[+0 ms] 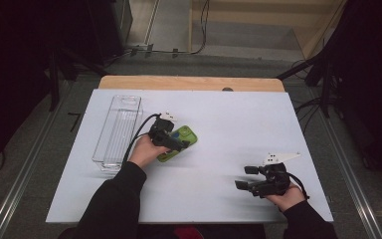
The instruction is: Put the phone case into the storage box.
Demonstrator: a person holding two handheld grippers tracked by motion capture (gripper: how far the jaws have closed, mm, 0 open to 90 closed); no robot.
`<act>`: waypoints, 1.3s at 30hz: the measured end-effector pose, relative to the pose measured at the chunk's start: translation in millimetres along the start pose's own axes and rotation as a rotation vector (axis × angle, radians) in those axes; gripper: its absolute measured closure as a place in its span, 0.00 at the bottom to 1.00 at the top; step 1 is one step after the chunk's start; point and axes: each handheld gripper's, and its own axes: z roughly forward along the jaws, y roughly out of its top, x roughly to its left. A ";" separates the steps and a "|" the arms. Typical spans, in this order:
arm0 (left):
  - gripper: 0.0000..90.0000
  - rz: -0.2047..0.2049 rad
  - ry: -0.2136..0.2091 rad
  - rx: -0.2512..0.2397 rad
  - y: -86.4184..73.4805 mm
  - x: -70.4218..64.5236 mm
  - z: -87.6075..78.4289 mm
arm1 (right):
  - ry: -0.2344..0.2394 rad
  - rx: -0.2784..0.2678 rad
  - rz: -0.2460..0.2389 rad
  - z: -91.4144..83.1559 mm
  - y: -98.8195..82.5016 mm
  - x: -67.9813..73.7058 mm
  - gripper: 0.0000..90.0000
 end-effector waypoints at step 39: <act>0.18 0.108 0.137 -0.032 -14.7 -12.0 4.1 | 0.001 0.008 0.004 1.6 -0.4 -0.7 0.24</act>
